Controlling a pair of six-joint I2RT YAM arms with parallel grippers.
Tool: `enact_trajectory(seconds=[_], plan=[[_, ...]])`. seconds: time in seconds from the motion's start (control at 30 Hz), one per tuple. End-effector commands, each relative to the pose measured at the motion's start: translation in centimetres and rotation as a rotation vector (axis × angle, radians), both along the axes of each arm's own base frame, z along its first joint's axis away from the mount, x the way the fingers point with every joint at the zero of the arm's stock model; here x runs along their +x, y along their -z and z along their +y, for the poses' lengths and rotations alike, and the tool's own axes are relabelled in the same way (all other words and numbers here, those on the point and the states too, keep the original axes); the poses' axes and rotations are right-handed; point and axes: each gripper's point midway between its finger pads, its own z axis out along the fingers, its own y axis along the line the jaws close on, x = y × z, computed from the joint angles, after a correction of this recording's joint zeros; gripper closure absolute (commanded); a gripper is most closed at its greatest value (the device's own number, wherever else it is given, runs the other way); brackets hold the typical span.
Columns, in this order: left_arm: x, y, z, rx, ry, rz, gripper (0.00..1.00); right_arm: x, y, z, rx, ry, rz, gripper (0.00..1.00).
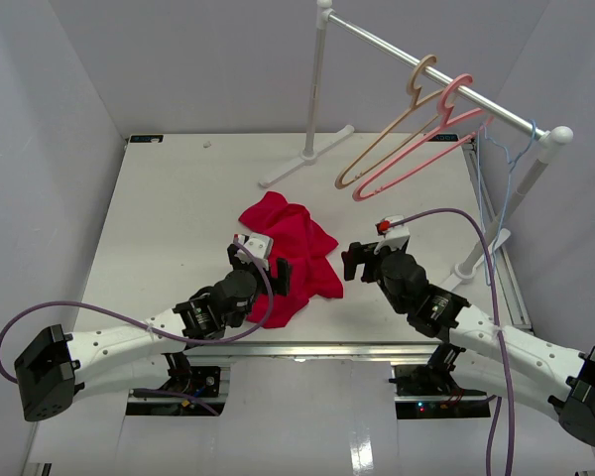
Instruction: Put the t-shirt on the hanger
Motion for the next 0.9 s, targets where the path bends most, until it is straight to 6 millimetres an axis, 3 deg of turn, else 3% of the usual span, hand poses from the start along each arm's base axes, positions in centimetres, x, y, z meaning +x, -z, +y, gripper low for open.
enact_trajectory(seconds=[0.0,0.2,0.27,0.3,0.5,0.87], plan=[[0.2,-1.4,-0.3,-0.026,-0.001,-0.016,0.10,0.4,-2.0,0.8,0.056,-0.009,-0.044,0.10],[0.4,-1.7,0.9,-0.045,-0.056,-0.035,0.10,0.0,-2.7,2.7,0.082,-0.099,-0.046,0.09],[0.5,-1.8,1.5,-0.045,-0.088,-0.036,0.10,-0.4,-3.1,3.7,0.095,-0.147,-0.034,0.04],[0.6,-2.1,2.0,-0.058,-0.109,-0.039,0.10,-0.7,-2.8,4.4,0.095,-0.183,-0.018,0.02],[0.7,-3.0,4.7,-0.109,-0.224,-0.064,0.09,-1.1,0.1,7.2,0.179,-0.200,0.115,0.17],[0.9,-2.6,5.0,-0.087,-0.262,-0.047,0.09,-1.7,4.3,13.1,0.191,-0.281,0.150,0.27]])
